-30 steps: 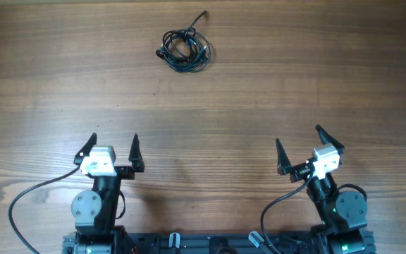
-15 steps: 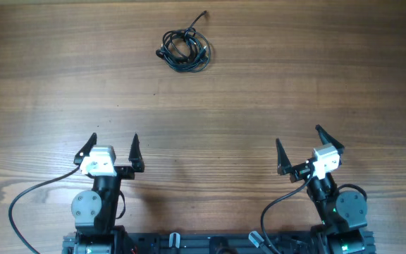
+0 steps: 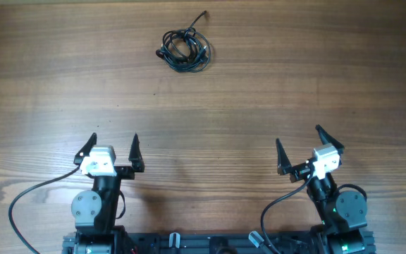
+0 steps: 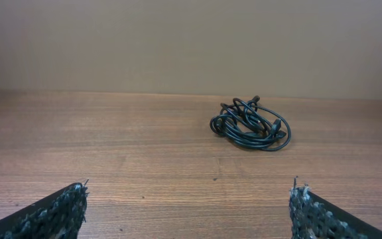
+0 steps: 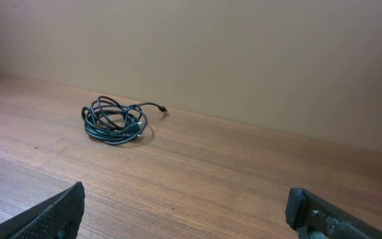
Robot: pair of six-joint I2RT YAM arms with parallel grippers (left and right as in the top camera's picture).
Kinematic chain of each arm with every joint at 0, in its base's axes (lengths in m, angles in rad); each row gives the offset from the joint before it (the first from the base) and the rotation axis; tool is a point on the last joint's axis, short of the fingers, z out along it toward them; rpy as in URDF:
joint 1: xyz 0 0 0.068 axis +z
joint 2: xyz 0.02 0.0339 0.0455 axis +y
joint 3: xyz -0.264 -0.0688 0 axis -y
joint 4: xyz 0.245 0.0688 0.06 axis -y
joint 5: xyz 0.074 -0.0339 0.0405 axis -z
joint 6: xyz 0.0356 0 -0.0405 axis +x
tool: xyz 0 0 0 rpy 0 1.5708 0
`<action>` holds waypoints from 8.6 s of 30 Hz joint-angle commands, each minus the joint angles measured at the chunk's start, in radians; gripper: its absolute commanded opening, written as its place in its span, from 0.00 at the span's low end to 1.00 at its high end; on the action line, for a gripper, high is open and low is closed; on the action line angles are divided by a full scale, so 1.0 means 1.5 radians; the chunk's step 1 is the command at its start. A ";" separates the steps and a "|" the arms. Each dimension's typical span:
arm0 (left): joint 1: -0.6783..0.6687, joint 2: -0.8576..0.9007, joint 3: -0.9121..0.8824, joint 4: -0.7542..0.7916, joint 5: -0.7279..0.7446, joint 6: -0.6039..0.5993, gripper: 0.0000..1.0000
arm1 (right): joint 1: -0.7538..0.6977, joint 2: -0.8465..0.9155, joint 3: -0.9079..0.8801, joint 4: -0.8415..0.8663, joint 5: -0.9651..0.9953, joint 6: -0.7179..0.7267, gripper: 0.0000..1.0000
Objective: Untangle cables
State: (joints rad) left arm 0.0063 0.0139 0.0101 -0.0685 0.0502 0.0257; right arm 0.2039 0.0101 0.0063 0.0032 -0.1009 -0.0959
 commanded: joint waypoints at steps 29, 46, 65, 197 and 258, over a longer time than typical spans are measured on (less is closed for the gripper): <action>-0.003 0.000 -0.003 -0.003 0.003 0.013 1.00 | -0.003 -0.001 -0.001 0.001 -0.002 -0.006 1.00; -0.003 0.000 -0.003 -0.003 0.003 0.013 1.00 | -0.003 -0.001 -0.001 0.001 -0.002 -0.006 1.00; -0.003 0.000 -0.003 -0.003 0.003 0.013 1.00 | -0.003 -0.001 -0.001 0.001 -0.002 -0.006 1.00; -0.224 1.449 0.989 -0.043 -0.147 -0.339 0.04 | -0.003 -0.001 -0.001 0.001 -0.002 -0.006 1.00; -0.218 1.262 0.922 -0.509 -0.013 -0.244 0.71 | -0.003 0.001 0.008 0.026 -0.118 0.136 1.00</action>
State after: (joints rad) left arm -0.3317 1.9312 1.3975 -0.8291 0.0727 -0.3805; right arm 0.2039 0.0139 0.0063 0.0383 -0.2325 -0.0772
